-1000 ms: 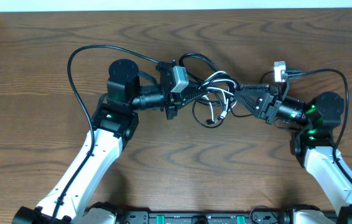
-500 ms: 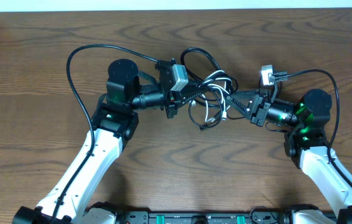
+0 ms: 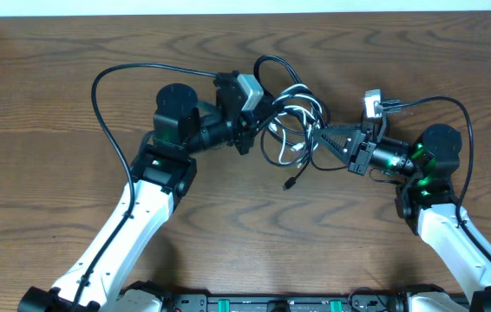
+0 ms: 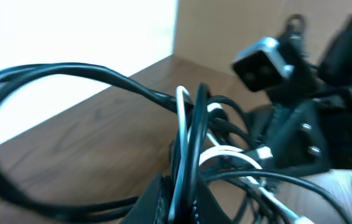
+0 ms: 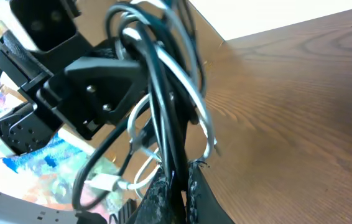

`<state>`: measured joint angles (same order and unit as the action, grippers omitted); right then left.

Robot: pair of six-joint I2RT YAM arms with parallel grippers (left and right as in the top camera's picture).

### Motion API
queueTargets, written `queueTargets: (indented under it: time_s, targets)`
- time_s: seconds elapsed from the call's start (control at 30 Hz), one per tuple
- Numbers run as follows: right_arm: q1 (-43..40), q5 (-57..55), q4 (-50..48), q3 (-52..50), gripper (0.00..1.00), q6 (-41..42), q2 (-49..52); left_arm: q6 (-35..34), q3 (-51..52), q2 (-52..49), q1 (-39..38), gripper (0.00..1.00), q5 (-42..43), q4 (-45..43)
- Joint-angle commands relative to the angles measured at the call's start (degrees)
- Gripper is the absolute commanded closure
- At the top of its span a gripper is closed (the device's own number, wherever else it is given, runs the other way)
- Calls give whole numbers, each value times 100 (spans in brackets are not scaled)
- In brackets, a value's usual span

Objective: Untangle cables

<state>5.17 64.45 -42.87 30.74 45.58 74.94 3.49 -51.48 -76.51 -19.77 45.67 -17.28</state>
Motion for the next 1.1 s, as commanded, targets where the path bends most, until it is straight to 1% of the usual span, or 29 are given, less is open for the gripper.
queueTargets:
  time_s: [0.0, 0.07, 0.2, 0.33, 0.57, 0.73, 0.8, 0.87, 0.97, 1.03, 1.07]
  targets:
    - [-9, 44, 22, 42, 99, -70, -28, -610, -157, 0, 109, 92, -1620, 50]
    - [-9, 44, 22, 42, 99, -70, -28, -684, -157, 0, 109, 92, -1897, 94]
    - [-9, 44, 20, 42, 99, -70, -28, -732, -157, 0, 140, 92, -2061, 107]
    - [-15, 44, -24, 42, 99, -70, -28, -855, -157, 0, 203, 92, -2441, 310]
    - [-26, 44, -20, 42, 99, -72, -28, -881, -157, 0, 437, 93, -2452, 483]
    - [-26, 26, -20, 42, 98, -114, -28, -1152, -157, 0, 481, 92, -2299, 481]
    - [-26, -33, -17, 42, 81, -162, -28, -1150, -157, 0, 481, 92, -1797, 470]
    - [-26, -140, -13, 42, 61, -339, -28, -1049, -157, 0, 481, 92, -1180, 437]
    - [-28, -479, -13, 42, 45, -461, -28, -723, -157, 0, 481, 93, -503, 431]
    - [-39, -839, -13, 42, 39, -553, -28, -433, -157, 0, 481, 93, 13, 433]
    - [-61, -1071, -11, 42, 38, -564, -28, -232, -157, 0, 481, 93, 302, 431]
